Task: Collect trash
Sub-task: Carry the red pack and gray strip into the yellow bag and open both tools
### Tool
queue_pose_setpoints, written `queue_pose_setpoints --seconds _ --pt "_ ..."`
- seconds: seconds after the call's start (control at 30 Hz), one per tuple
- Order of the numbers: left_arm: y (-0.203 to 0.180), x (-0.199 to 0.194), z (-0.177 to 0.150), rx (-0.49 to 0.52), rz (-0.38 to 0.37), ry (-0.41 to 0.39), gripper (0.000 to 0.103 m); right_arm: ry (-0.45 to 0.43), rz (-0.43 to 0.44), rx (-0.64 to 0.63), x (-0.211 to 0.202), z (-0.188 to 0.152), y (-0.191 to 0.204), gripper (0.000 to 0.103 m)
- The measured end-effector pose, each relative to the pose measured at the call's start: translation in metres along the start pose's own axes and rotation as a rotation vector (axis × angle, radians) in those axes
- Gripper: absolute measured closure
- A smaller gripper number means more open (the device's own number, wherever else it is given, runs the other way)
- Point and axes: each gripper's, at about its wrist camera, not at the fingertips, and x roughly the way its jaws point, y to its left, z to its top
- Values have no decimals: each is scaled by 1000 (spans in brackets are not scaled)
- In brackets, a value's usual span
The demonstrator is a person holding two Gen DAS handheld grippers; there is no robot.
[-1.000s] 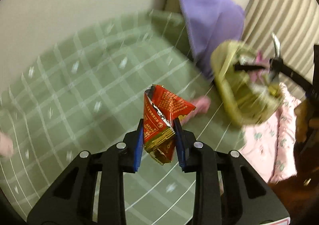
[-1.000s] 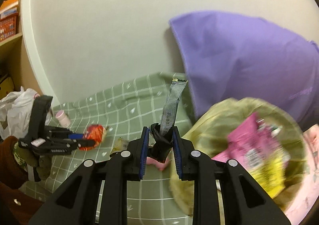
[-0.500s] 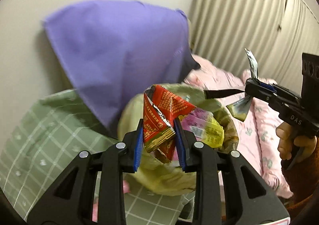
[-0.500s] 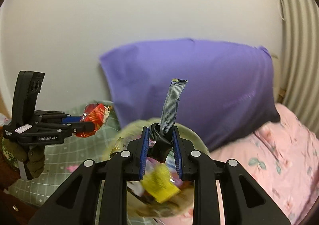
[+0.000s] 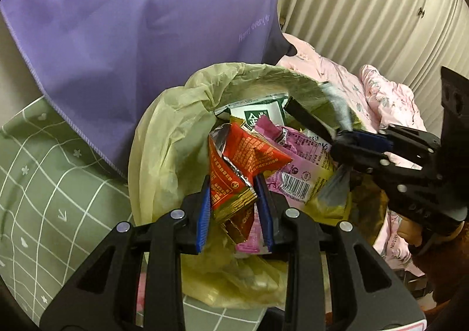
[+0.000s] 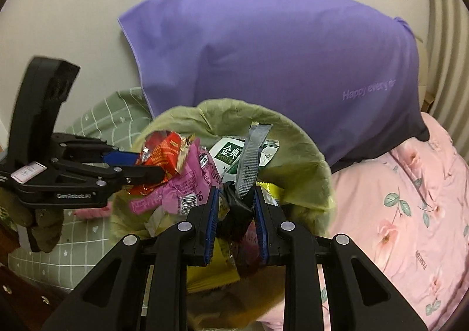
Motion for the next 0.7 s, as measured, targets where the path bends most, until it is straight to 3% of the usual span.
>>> queue_pose_setpoints --seconds 0.33,0.7 --pt "-3 17 15 28 13 18 75 12 -16 -57 30 12 5 80" --pt "-3 3 0 2 -43 -1 74 -16 15 -54 8 -4 8 80"
